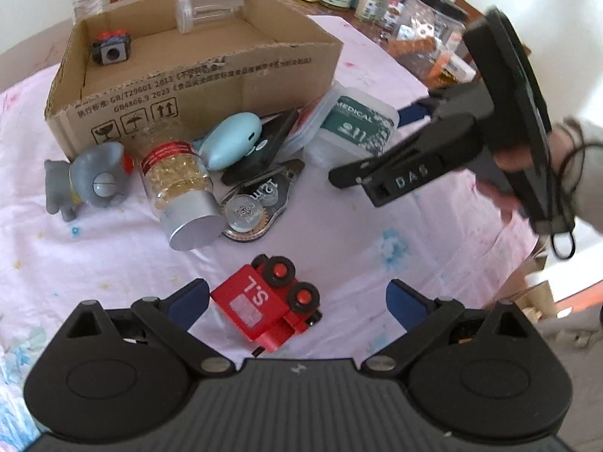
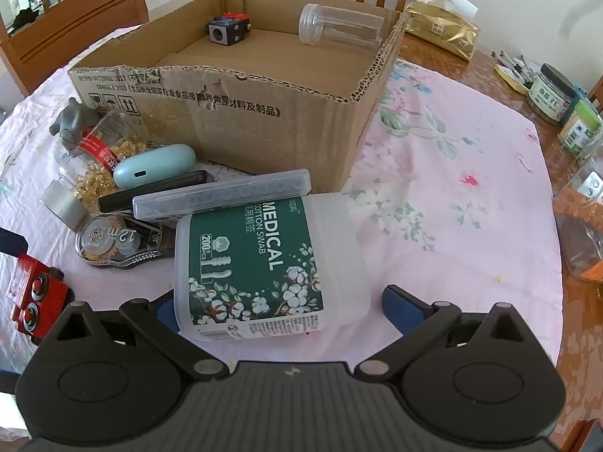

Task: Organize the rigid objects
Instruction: 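Move left gripper to the red S.L toy train and grasp it while right gripper approaches the white MEDICAL tub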

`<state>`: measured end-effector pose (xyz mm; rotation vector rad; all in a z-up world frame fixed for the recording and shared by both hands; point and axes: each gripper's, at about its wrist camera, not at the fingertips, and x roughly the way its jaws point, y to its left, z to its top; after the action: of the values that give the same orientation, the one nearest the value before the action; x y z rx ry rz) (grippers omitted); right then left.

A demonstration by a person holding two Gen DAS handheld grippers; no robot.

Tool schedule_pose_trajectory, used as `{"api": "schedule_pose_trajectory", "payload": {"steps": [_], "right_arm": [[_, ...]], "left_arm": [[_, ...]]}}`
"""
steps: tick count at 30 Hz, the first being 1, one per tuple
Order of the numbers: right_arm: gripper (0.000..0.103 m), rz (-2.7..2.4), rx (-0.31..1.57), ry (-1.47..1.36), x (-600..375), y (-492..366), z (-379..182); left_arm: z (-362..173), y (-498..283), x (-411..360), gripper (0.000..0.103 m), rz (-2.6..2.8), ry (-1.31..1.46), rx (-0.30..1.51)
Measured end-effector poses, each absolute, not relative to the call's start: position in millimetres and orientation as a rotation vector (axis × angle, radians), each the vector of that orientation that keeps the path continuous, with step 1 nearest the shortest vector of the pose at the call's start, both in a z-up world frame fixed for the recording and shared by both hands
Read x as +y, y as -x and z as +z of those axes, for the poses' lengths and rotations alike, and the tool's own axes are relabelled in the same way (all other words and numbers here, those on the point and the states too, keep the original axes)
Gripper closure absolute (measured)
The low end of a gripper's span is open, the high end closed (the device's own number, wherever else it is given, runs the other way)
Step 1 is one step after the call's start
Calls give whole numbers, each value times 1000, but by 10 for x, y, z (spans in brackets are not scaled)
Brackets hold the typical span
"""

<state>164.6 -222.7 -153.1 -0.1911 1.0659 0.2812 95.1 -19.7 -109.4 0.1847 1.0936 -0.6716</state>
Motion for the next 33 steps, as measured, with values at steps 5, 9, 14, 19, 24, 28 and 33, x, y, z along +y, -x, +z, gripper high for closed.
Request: {"api": "schedule_pose_trajectory", "payload": {"steps": [5,9,14,19,24,28,33], "right_arm": [[0,279,1091,200,-2246,-1698,-1525],[0,258,1096,186,-2374,-1703,-1546],[0,237,1096,174,-2522,-1675,-1564],[0,230,1107,172,-2507,-1694,-1559],[0,216,1091,163,-2502,-1653,-1566],[0,212,1083,159,-2503,-1632,-1567],[0,215,1081,161,-2506,-1631,-1567]], "left_arm": [[-1138,-983,-182,4,-613,-212,1081],[-1149,-970,-161,4,-617,-240,1086],[-1155,-880,-224,4,-686,-328,1070],[-1208,-831,-340,7,-741,-472,1018],[-1214,-800,-342,12,-810,-468,1054],[-1220,-786,-333,30,-815,-498,1048],[-1210,-878,-292,45,-808,-497,1031]]}}
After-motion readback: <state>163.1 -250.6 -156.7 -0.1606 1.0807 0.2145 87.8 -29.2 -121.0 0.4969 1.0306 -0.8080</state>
